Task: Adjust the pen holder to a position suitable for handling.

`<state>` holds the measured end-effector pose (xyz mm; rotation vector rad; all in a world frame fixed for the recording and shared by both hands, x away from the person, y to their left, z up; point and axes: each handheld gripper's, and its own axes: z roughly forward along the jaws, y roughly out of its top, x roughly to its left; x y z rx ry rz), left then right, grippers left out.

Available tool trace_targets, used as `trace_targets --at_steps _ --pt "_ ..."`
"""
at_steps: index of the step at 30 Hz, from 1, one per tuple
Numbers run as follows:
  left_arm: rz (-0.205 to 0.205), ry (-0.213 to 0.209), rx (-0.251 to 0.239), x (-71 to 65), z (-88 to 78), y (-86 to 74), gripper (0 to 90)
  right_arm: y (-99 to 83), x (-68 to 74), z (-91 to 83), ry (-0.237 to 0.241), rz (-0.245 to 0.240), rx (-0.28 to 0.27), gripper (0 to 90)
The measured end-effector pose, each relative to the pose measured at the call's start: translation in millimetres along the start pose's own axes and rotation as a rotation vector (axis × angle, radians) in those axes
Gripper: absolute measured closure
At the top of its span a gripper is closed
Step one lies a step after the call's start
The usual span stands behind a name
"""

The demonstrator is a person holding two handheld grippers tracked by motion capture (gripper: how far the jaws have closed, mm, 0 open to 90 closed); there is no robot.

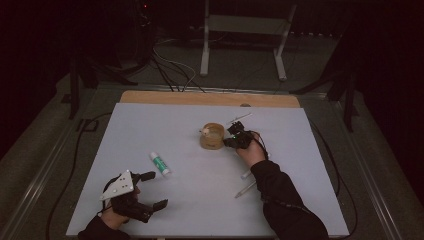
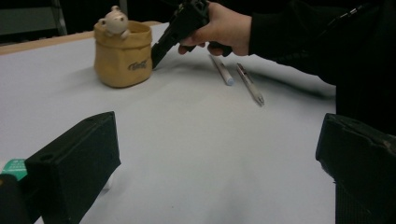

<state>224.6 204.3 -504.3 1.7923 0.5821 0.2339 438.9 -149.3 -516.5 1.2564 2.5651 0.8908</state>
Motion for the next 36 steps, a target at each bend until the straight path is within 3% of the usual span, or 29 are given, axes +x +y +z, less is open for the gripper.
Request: trace_targets --at_steps 11,20,27,30,36 --pt "0.001 0.000 -0.001 0.1 -0.5 0.1 0.3 16.2 17.0 12.1 0.010 -0.034 0.016 90.0" --pt "-0.002 0.002 0.005 0.7 -0.5 -0.4 0.4 16.3 12.7 4.8 0.004 -0.028 -0.002 90.0" --pt "-0.004 0.003 0.003 0.2 0.0 0.1 0.3 10.1 7.7 -16.0 0.008 -0.013 -0.055 90.0" --pt "-0.001 0.004 0.007 -0.5 0.5 0.1 0.3 5.4 6.3 -32.6 0.038 0.000 -0.107 89.8" --pt "-0.002 0.003 0.008 -0.3 1.0 0.2 0.3 -2.7 4.8 -55.2 0.058 0.003 -0.173 82.9"
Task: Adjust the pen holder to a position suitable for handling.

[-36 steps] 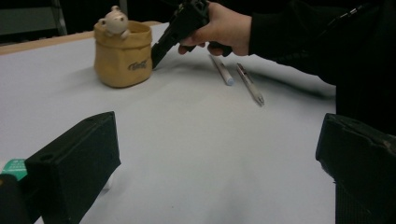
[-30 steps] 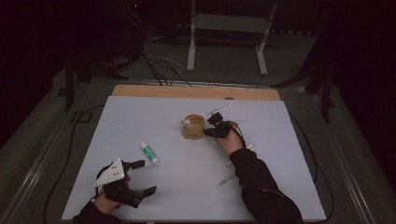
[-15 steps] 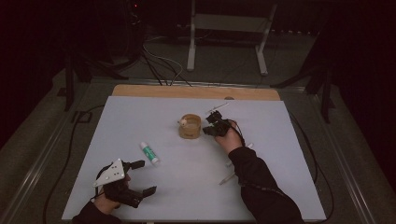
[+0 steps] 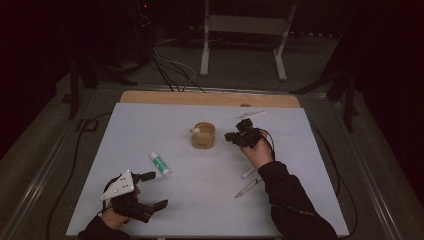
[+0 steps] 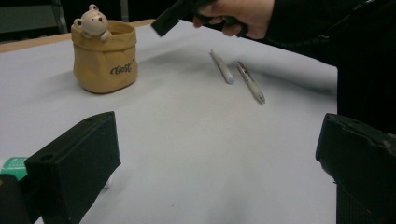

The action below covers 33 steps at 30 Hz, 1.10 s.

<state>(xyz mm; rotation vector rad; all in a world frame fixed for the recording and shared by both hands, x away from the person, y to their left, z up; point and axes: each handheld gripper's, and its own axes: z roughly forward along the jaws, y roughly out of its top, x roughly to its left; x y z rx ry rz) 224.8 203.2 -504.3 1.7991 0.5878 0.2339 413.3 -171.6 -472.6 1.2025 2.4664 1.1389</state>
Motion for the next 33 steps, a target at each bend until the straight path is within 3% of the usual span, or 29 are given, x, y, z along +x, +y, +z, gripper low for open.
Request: trace_targets --at_steps 14,19,20,28,33 --pt "-0.005 0.000 0.006 -1.2 2.2 1.7 0.4 -11.8 9.9 -44.0 0.094 -0.005 -0.146 42.4" --pt "-0.005 0.003 0.006 -1.7 2.9 4.6 0.3 -16.9 13.7 -57.9 0.102 -0.016 -0.195 38.2" --pt "-0.003 0.001 0.008 -2.2 3.7 6.7 0.3 -18.6 14.7 -65.9 0.093 -0.016 -0.224 33.3" --pt "-0.001 -0.016 0.033 -6.7 9.0 15.0 0.3 -30.5 12.7 -88.4 0.101 0.012 -0.271 14.7" --pt "0.002 -0.023 0.041 -8.4 11.8 21.3 0.3 -39.6 11.2 -96.2 0.108 0.007 -0.296 13.6"
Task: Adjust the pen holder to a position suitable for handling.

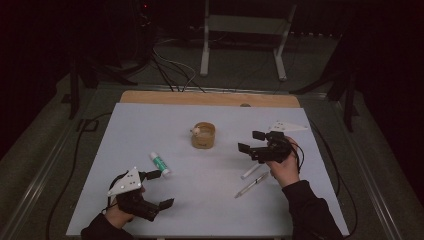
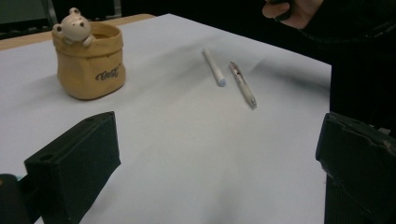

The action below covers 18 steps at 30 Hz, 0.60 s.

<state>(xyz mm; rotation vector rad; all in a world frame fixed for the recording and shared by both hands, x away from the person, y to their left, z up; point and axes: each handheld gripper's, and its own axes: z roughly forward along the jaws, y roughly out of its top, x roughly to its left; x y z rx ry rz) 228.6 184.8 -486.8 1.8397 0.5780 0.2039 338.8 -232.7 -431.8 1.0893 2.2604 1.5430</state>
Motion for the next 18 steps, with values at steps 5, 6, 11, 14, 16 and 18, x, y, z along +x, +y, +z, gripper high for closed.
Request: trace_targets --at_steps 5,6,11,14,16,18 --pt "0.000 0.001 -0.005 -1.4 3.2 10.4 0.3 -9.3 5.2 -6.2 -0.021 -0.041 -0.035 1.8" --pt "-0.002 0.003 -0.007 -1.8 3.9 12.6 0.3 -10.9 6.1 -7.7 -0.013 -0.036 -0.056 1.8" --pt "-0.008 -0.001 -0.014 -2.4 9.3 24.3 0.3 -12.6 10.0 -16.3 -0.025 -0.044 -0.101 1.7" --pt "-0.010 0.003 -0.017 -3.4 13.7 32.0 0.3 -11.3 10.5 -18.3 -0.029 -0.053 -0.098 1.7" --pt "-0.013 0.005 -0.019 -3.7 17.6 36.4 0.3 -10.6 9.5 -21.3 -0.026 -0.039 -0.107 1.7" --pt "-0.027 0.001 -0.021 -3.7 22.5 40.4 0.3 -10.6 8.9 -23.3 -0.041 -0.039 -0.114 1.7"
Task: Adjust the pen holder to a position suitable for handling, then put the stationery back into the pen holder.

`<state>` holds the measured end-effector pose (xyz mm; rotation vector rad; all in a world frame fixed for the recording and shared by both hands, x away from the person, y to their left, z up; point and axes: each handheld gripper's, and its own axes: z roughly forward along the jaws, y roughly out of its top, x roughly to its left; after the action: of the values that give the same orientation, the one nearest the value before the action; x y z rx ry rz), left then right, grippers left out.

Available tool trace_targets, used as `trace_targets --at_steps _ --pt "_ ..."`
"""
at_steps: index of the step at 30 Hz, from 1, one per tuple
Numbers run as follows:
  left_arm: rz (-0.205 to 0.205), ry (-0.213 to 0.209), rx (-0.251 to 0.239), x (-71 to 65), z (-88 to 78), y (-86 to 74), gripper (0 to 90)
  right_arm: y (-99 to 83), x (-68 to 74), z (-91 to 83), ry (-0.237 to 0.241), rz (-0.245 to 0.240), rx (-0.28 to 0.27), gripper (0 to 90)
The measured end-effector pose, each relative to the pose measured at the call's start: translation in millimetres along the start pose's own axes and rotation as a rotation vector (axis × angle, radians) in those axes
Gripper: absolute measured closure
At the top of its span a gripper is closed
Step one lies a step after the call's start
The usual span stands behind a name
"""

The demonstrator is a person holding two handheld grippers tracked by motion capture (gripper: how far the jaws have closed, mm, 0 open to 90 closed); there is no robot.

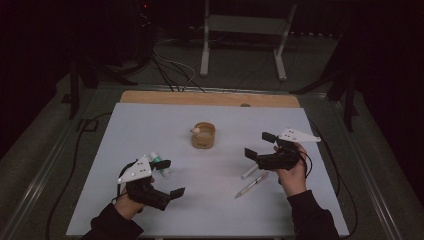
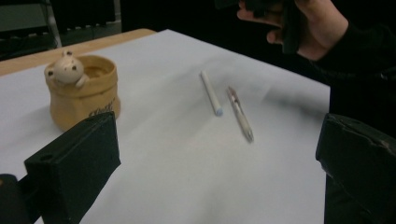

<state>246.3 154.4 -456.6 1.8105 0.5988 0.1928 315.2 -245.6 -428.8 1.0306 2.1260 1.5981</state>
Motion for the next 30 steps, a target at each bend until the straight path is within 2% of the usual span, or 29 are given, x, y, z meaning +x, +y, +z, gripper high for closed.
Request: trace_targets --at_steps 7,9,11,16,20,25,27,30 --pt "-0.020 0.001 0.009 -3.3 19.8 13.2 0.3 2.6 -1.7 -6.9 -0.023 0.010 -0.025 1.7" --pt "-0.027 0.015 0.014 -5.7 26.4 16.3 0.3 3.7 -1.8 -8.3 -0.023 0.007 -0.026 1.7" --pt "-0.037 0.004 0.019 -8.6 33.5 19.2 0.3 4.3 -2.2 -9.5 -0.020 0.010 -0.032 1.7" --pt "-0.016 0.006 0.032 -20.4 51.6 24.0 0.3 5.3 -3.1 -10.8 -0.025 0.011 -0.036 1.7" --pt "-0.016 0.005 0.036 -29.2 66.2 25.4 0.4 5.5 -3.4 -11.0 -0.025 0.009 -0.033 1.8" --pt "-0.012 0.019 0.068 -38.8 84.2 23.6 0.4 6.4 -4.1 -12.4 -0.027 0.014 -0.043 1.8" --pt "-0.024 0.009 0.073 -41.8 90.7 22.1 0.4 6.3 -4.7 -12.6 -0.027 0.017 -0.046 1.8" --pt "-0.020 0.012 0.087 -47.1 100.9 19.3 0.4 5.8 -5.3 -12.7 -0.029 0.017 -0.044 1.8"
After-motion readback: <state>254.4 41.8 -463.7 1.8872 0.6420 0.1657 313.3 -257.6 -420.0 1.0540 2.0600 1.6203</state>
